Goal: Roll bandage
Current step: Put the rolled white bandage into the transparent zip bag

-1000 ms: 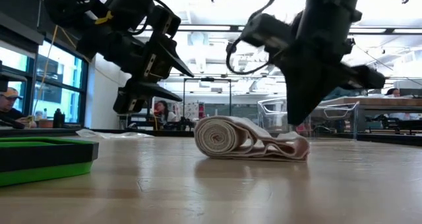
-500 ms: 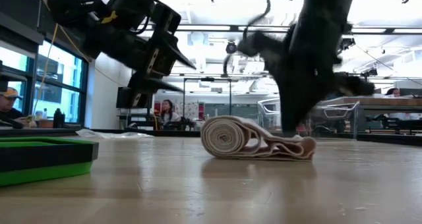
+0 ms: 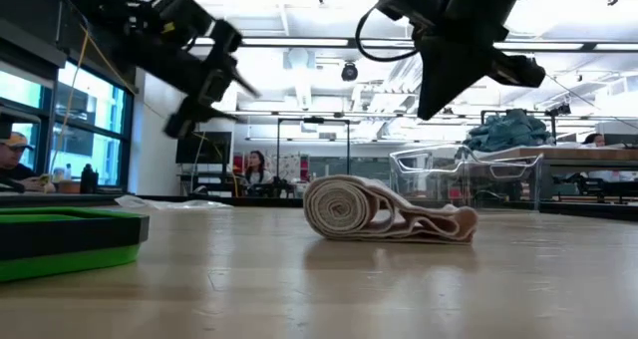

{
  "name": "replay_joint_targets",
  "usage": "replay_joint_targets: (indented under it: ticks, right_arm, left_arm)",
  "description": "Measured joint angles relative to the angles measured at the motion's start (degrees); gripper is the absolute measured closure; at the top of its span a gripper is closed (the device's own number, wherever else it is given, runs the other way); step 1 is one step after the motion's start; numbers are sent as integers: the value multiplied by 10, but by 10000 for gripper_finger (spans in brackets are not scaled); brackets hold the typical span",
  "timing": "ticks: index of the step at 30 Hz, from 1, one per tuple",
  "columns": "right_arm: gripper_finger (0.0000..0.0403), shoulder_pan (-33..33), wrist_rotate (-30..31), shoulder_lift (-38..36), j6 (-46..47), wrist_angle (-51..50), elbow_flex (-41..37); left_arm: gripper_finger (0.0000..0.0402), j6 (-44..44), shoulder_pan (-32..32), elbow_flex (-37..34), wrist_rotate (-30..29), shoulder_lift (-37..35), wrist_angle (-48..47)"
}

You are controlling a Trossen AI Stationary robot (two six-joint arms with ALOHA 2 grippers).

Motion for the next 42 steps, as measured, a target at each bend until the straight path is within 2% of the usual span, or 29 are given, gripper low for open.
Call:
replay_joint_targets:
  ticks: [2, 4, 6, 9, 10, 12, 17, 23, 27, 30, 35, 42]
  right_arm:
    - [403, 0, -4, 1, 0, 1, 0]
    - [403, 0, -9, 2, 0, 1, 0]
    - [403, 1, -15, 3, 0, -3, 0]
    - [403, -4, -14, 3, 12, -10, 0]
    - [403, -7, -15, 3, 18, -13, 0]
    - [403, -17, -17, 3, 29, -18, 0]
    - [403, -54, -40, 3, 35, -15, 0]
    - [403, -85, -74, 3, 16, 11, 0]
    - [403, -90, -77, 3, 13, 27, 0]
    - [403, -90, -76, 3, 10, 27, 0]
    - [403, -90, -74, 3, -2, 27, 0]
    - [403, -90, -66, 3, -15, 26, 0]
  left_arm:
    - [213, 14, -5, 0, -11, -19, -46]
    - [213, 20, -20, 1, -53, -46, -94]
    - [213, 6, -41, 1, -148, -86, -165]
    - [213, -86, -66, 1, -342, -146, -325]
    - [213, -124, -72, -3, -388, -160, -368]
    - [213, -171, -71, -26, -430, -182, -395]
    - [213, -226, -32, -116, -417, -190, -320]
    - [213, -331, 41, -185, -456, -189, -231]
    - [213, -303, 79, -195, -456, -190, -151]
    - [217, -280, 101, -194, -455, -186, -141]
    - [238, -250, 120, -194, -400, -170, -169]
    - [263, -242, 120, -193, -424, -168, -149]
